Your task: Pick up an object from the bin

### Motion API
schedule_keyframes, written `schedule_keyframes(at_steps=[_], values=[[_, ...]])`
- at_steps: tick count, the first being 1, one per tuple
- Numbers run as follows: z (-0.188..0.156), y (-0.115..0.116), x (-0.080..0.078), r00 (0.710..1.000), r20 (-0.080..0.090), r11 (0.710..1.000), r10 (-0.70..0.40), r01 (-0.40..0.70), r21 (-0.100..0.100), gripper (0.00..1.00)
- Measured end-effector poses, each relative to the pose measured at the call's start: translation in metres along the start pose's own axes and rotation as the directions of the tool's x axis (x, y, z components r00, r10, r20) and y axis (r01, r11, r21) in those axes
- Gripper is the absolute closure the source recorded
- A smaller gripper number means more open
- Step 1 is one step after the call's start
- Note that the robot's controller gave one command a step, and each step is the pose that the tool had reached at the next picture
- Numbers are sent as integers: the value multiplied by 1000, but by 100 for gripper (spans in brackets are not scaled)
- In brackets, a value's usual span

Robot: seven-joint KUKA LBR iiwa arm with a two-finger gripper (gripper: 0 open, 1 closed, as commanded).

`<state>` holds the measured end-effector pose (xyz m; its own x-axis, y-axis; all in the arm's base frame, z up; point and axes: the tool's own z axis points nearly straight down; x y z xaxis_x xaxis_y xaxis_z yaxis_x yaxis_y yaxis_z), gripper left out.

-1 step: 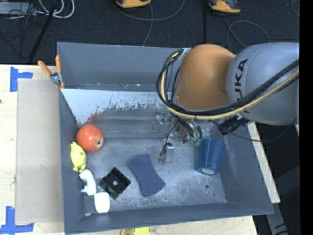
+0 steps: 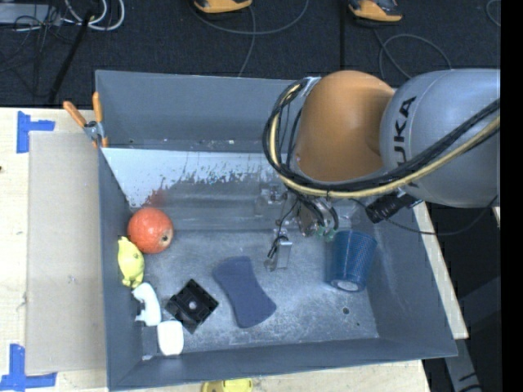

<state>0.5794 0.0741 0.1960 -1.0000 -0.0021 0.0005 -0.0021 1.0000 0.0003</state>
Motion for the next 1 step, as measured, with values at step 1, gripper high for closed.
schedule_keyframes(at_steps=[1], values=[[0,0,-1,1000,1,1000,1,-1,0,0]])
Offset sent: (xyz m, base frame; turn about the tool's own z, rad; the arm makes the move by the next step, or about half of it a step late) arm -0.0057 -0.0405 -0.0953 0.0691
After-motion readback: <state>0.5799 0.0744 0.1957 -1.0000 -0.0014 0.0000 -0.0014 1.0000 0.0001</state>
